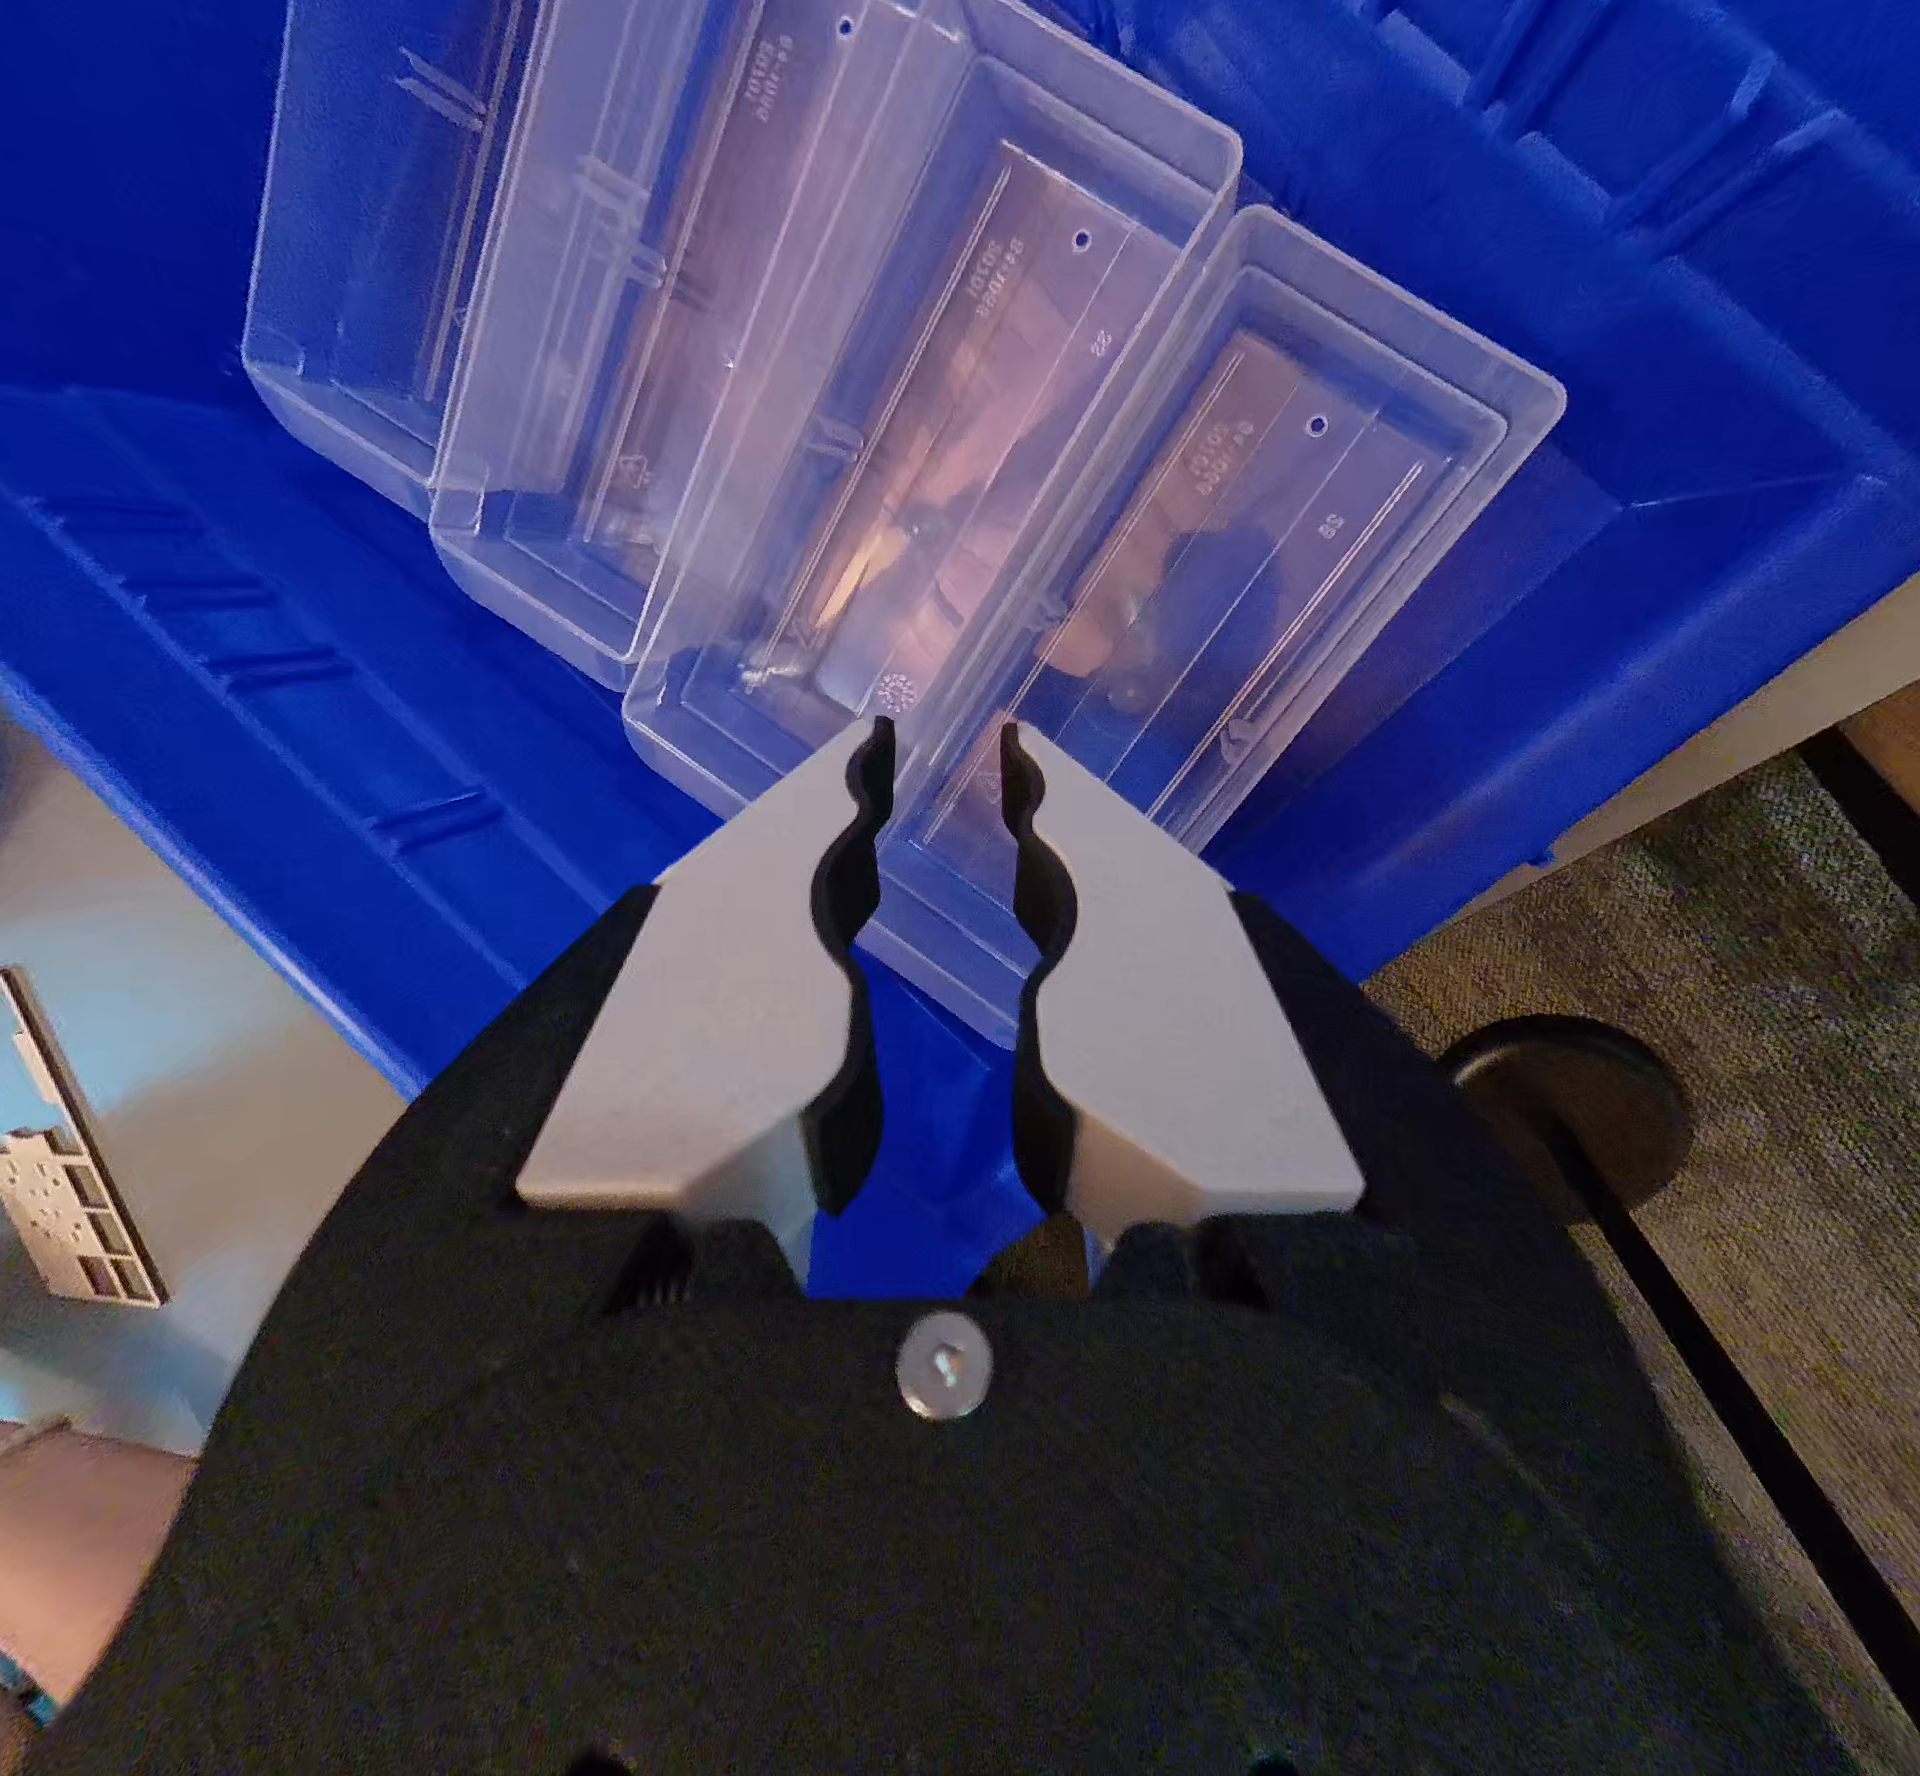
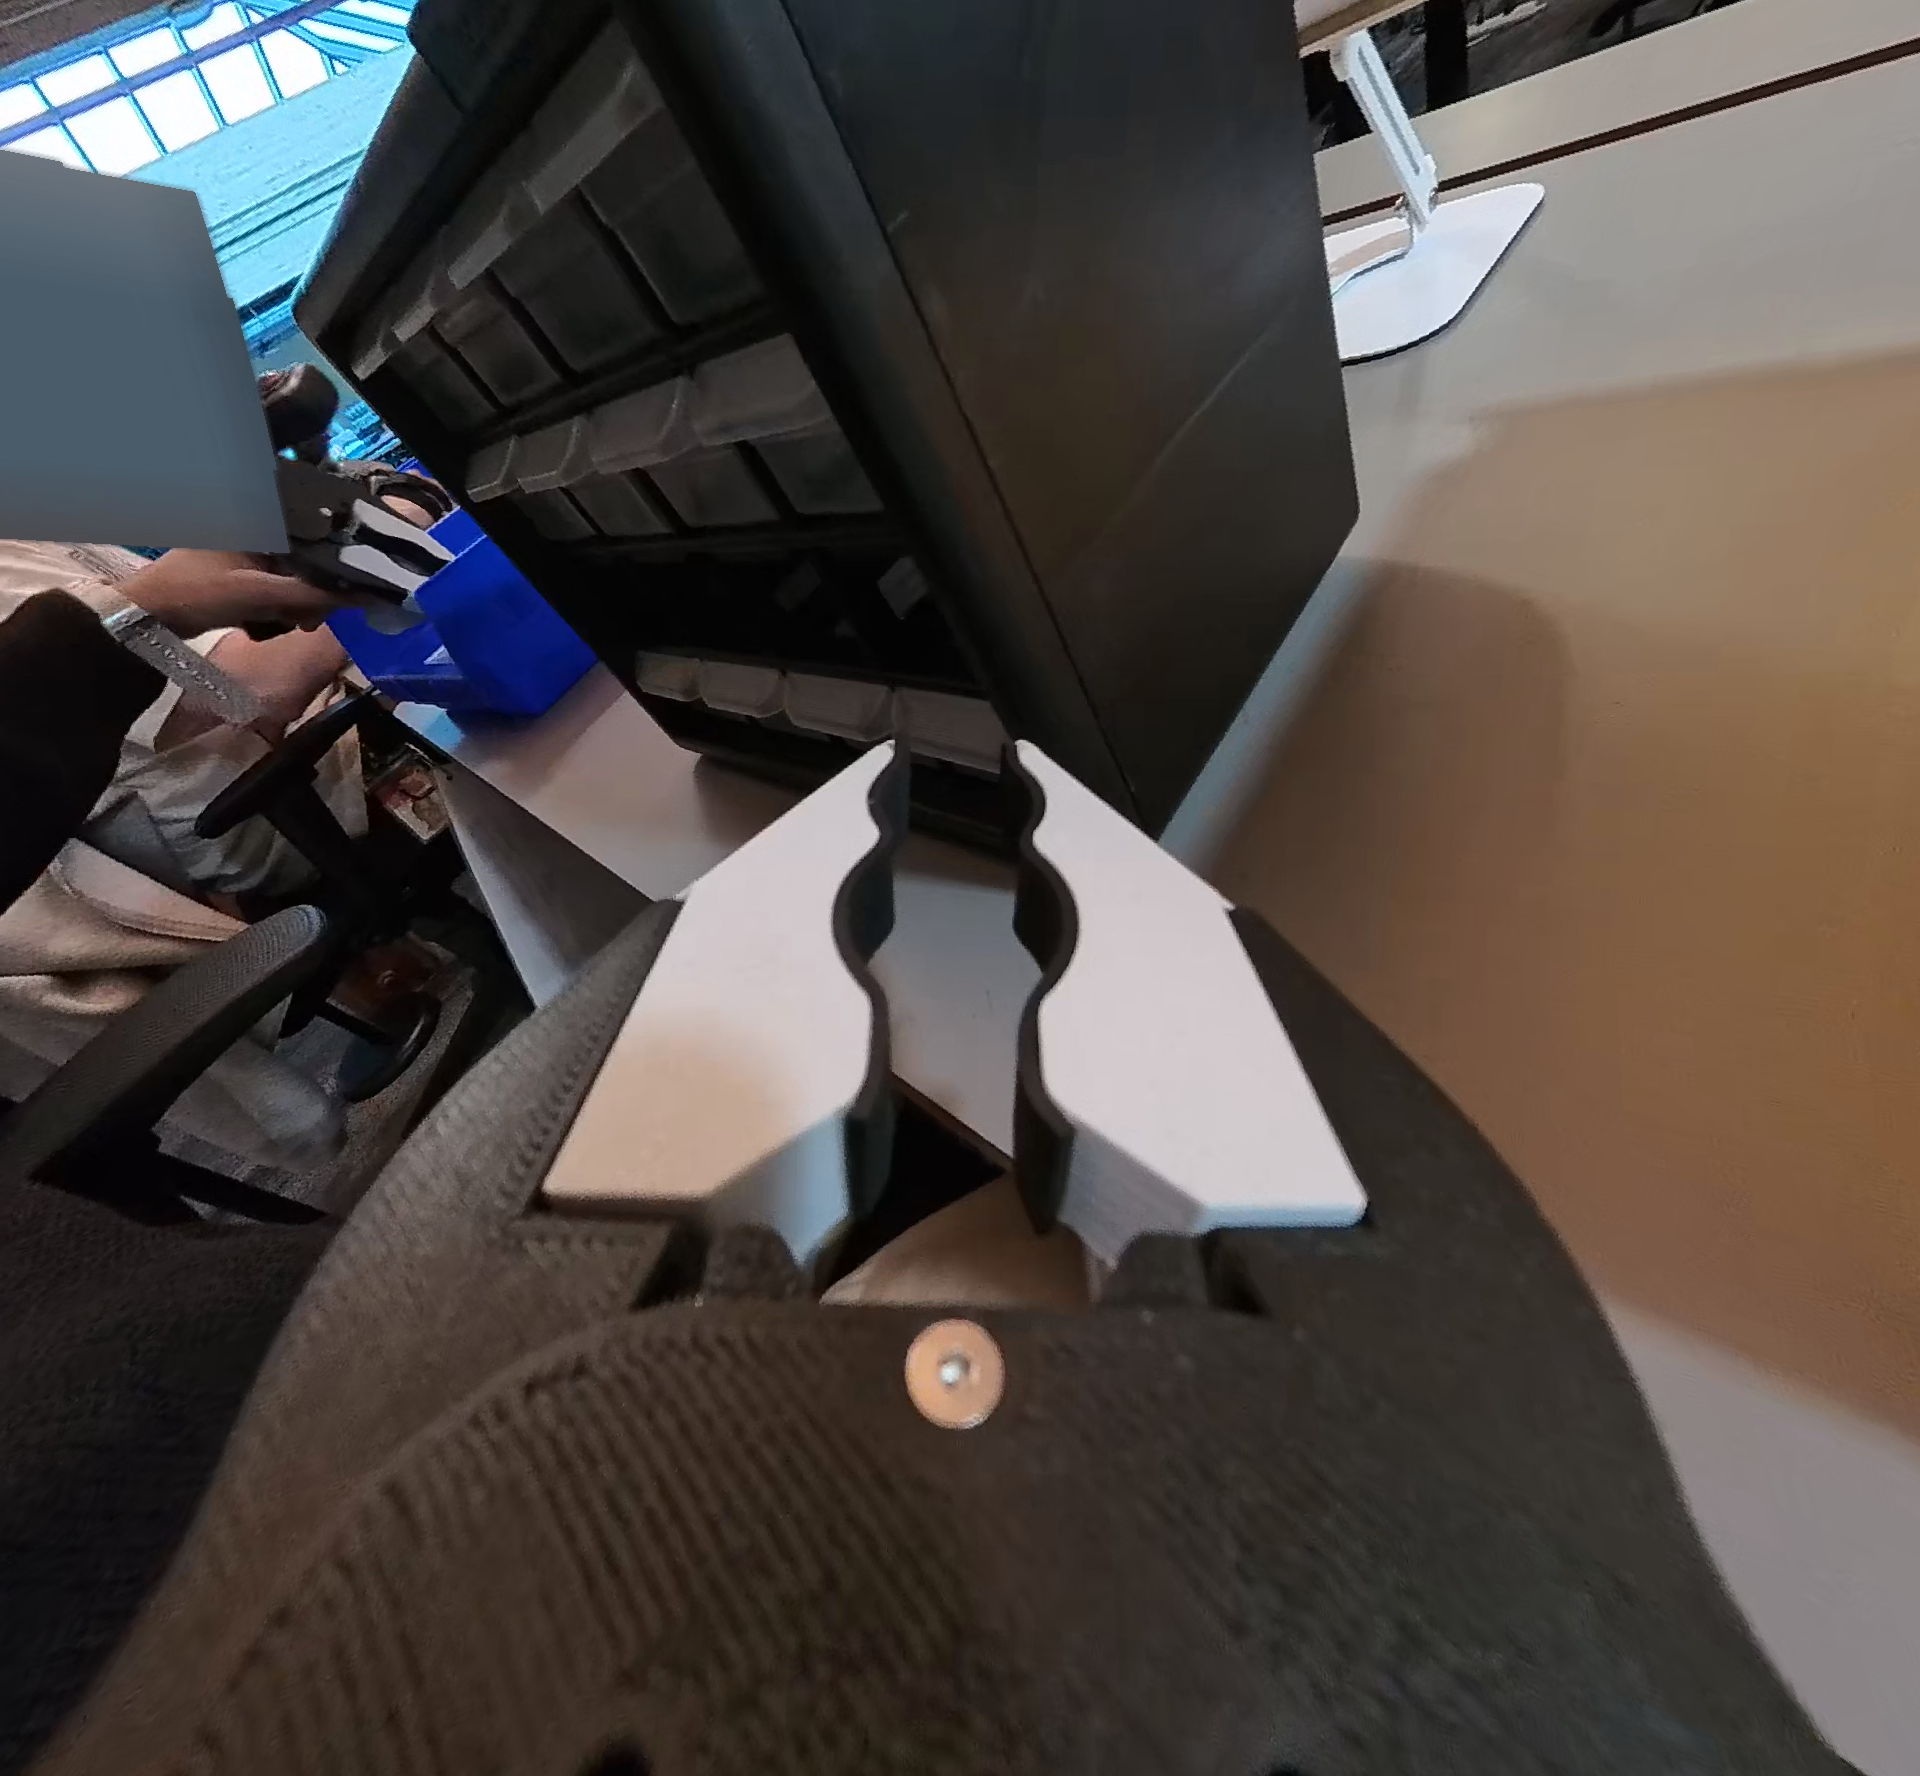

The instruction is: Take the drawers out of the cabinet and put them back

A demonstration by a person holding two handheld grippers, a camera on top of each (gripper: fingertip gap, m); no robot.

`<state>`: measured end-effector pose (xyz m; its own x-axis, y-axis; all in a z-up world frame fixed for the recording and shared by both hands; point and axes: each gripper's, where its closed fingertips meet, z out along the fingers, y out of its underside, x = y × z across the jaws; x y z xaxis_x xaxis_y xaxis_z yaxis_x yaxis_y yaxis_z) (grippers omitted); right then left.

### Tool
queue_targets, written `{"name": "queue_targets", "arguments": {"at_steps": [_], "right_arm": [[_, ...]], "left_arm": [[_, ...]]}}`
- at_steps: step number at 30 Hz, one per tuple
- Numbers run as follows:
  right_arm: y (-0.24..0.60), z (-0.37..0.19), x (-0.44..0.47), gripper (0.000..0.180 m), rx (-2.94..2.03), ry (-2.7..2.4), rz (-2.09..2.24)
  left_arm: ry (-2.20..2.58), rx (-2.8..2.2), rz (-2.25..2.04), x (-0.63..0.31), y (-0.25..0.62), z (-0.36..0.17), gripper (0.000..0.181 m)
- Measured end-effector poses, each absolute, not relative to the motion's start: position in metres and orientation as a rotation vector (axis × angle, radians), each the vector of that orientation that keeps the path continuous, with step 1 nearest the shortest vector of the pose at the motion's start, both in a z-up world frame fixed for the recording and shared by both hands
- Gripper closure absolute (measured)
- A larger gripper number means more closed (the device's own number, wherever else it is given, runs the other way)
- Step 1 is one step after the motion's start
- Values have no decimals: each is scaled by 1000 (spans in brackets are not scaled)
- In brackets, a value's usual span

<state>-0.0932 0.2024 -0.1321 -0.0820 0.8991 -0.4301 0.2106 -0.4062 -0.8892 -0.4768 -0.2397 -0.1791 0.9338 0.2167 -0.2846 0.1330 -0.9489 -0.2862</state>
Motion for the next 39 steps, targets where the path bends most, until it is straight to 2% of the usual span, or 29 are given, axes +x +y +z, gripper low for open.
{"name": "queue_targets", "arguments": {"at_steps": [39], "right_arm": [[203,-129,-92,165,-1616,-1190,1558]], "left_arm": [[-171,-2964,394,-467,-232,-196,168]]}}
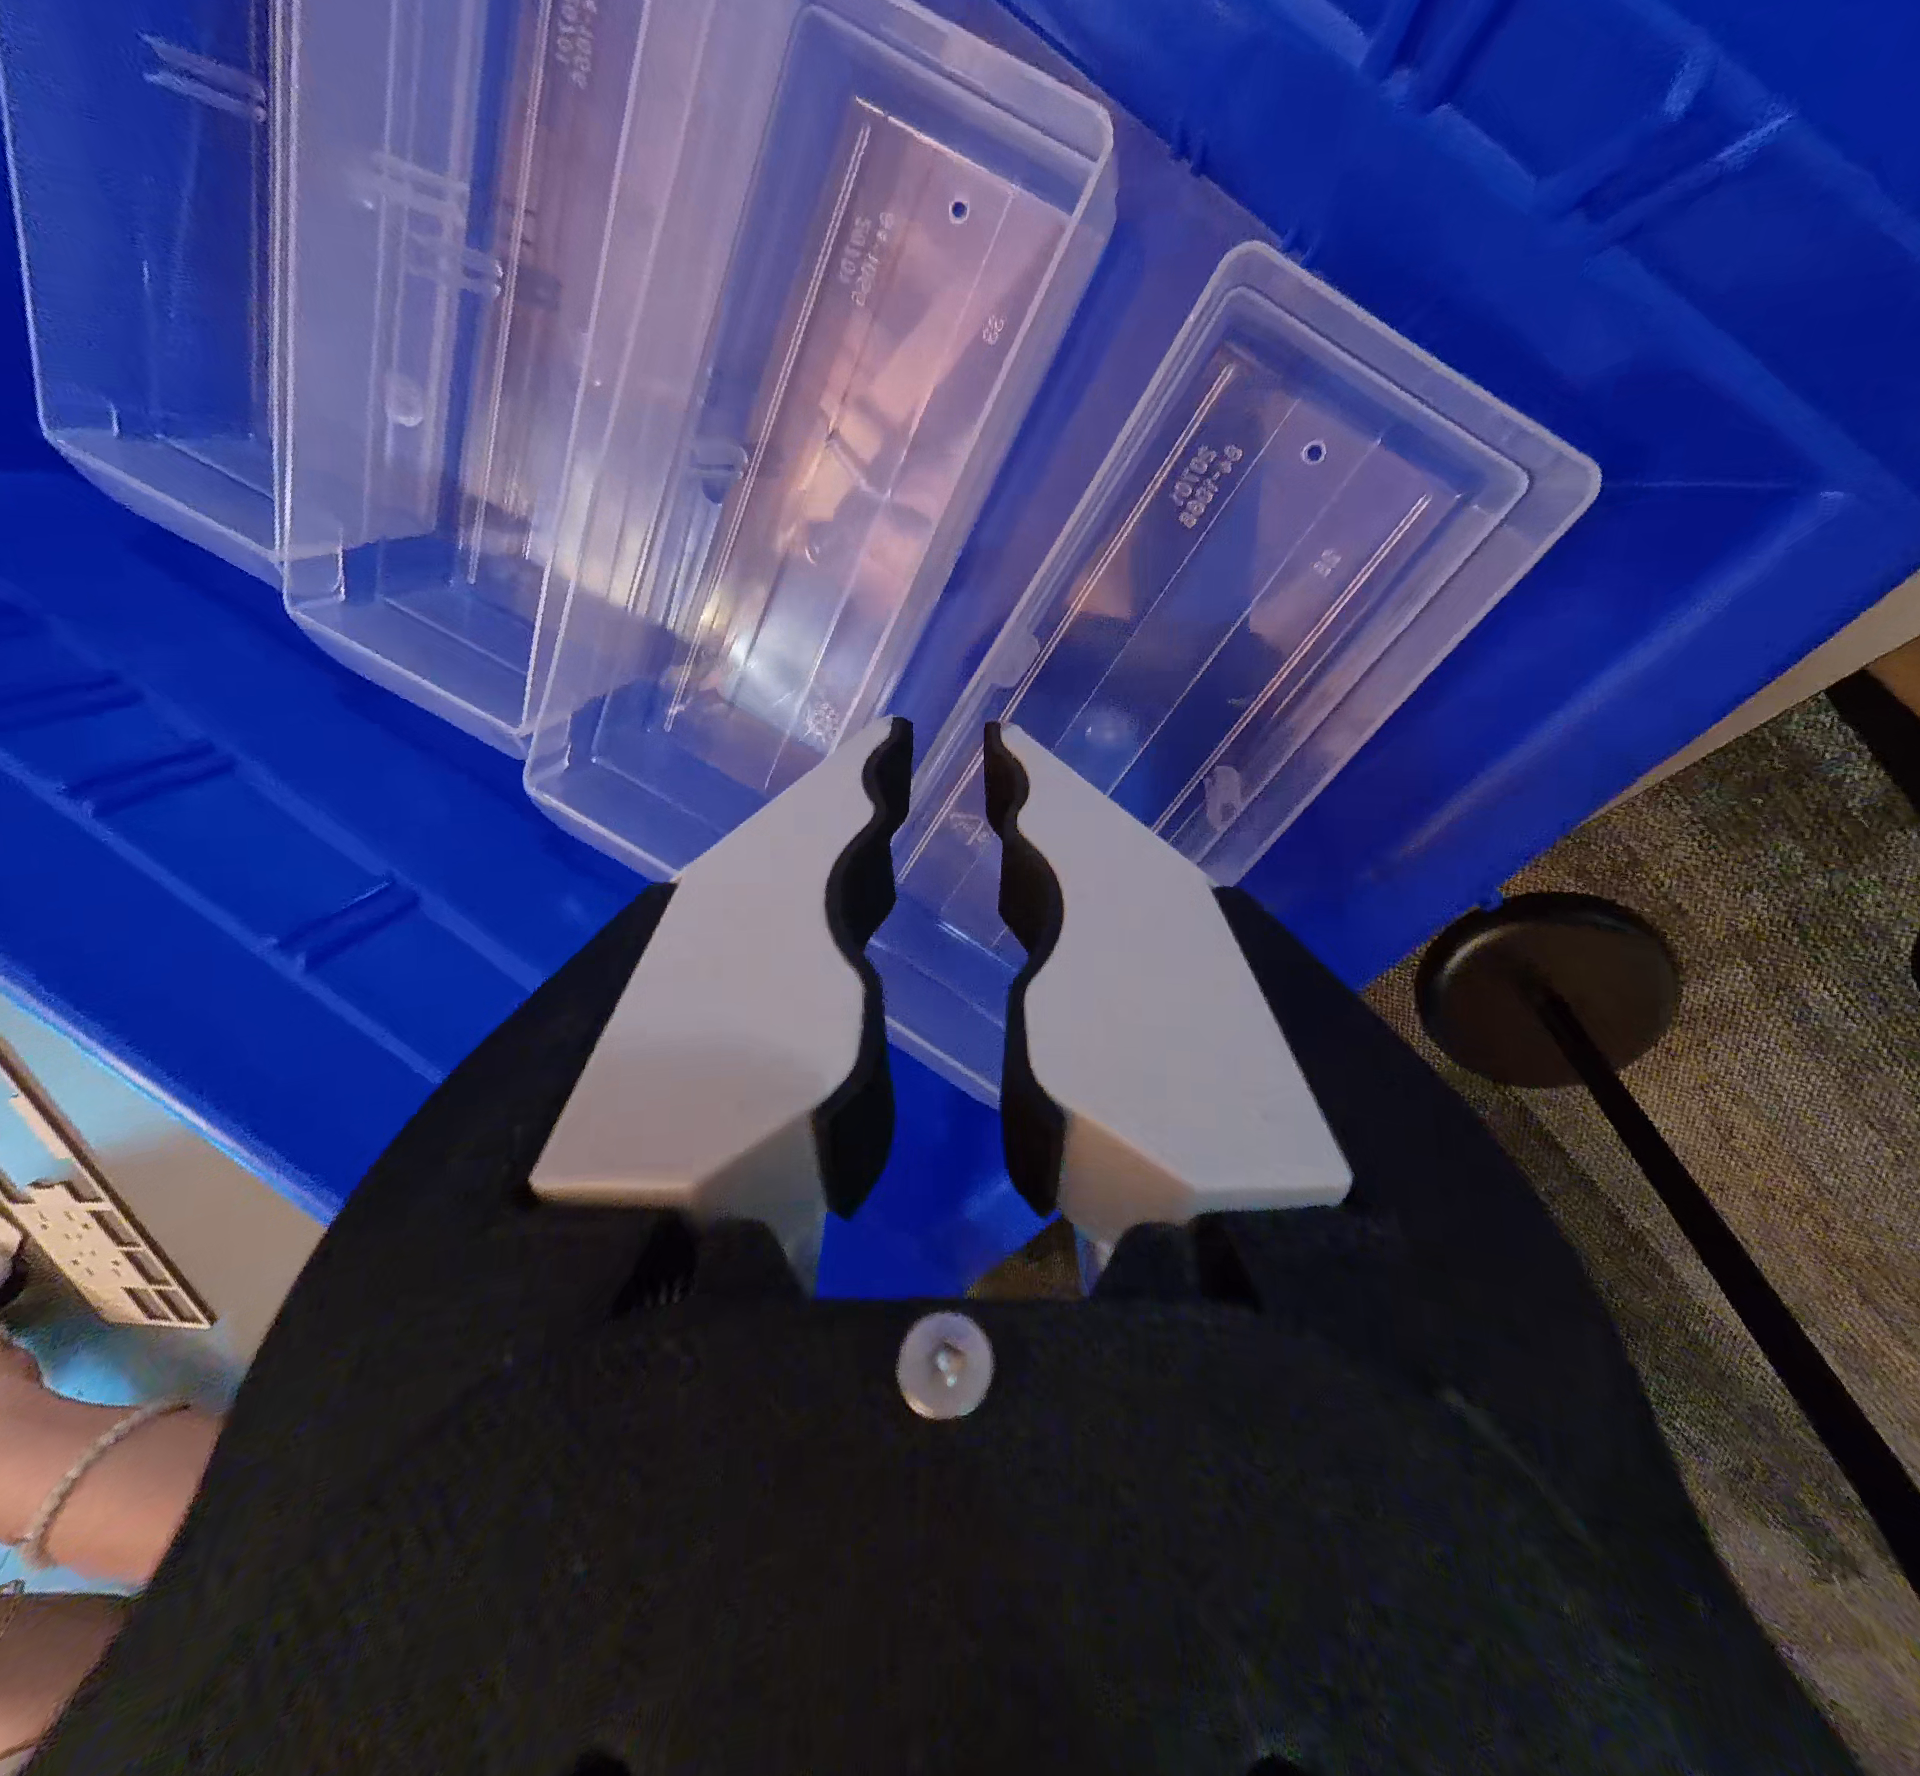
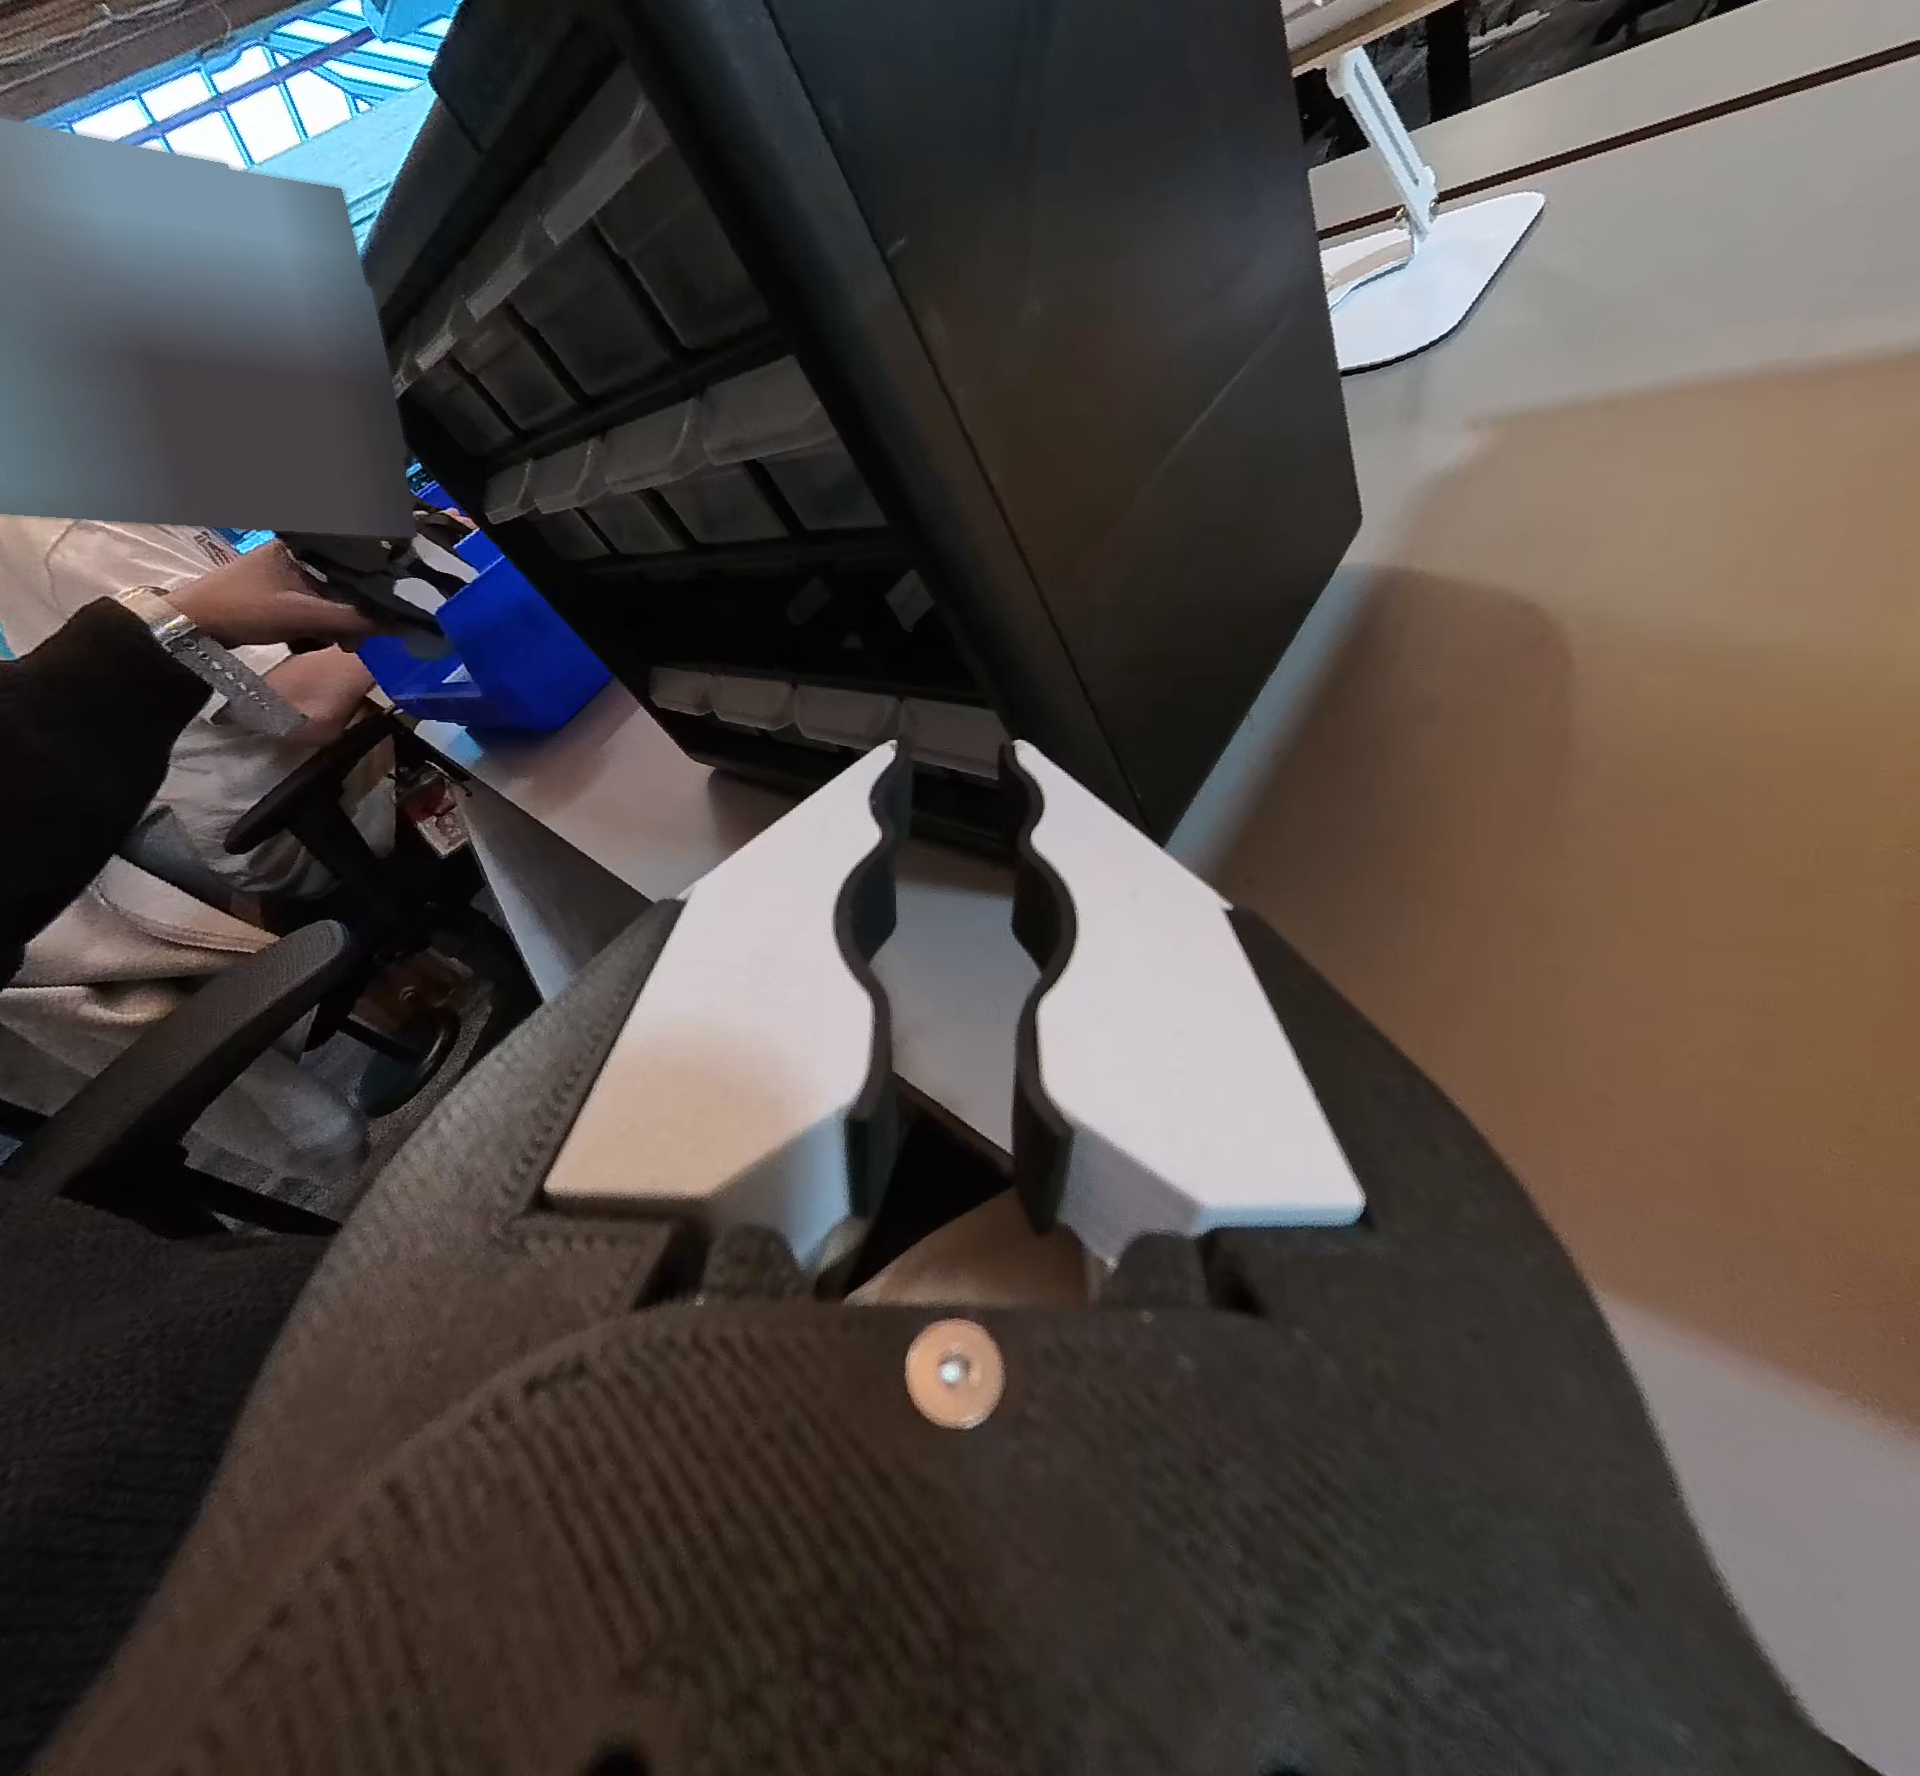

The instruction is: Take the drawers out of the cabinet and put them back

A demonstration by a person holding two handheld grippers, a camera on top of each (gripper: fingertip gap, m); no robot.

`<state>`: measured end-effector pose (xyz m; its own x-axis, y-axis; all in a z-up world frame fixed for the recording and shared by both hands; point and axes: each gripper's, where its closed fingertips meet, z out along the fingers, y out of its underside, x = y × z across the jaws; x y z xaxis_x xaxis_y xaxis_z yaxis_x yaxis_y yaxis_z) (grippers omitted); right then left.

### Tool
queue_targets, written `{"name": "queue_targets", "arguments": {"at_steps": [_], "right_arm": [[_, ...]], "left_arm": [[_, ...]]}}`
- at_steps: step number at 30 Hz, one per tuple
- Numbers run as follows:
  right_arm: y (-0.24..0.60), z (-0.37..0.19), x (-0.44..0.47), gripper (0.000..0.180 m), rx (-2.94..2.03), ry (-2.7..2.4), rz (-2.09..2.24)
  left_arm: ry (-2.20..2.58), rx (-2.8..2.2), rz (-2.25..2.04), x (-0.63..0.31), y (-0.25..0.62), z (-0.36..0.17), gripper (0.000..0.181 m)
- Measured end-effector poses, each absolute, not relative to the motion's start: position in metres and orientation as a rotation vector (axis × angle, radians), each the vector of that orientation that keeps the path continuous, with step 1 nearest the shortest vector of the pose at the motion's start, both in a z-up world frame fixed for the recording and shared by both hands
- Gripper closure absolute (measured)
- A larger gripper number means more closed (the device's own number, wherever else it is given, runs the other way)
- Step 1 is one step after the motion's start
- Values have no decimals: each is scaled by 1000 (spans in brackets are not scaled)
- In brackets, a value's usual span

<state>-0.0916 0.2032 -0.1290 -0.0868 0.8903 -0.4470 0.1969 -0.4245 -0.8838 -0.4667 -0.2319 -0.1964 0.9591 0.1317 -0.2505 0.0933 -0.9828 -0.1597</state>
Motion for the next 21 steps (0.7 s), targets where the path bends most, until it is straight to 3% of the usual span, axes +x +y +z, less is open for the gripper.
{"name": "queue_targets", "arguments": {"at_steps": [21], "right_arm": [[203,-129,-93,164,-1625,-1182,1585]], "left_arm": [[-156,-2945,370,-463,-233,-191,170]]}}
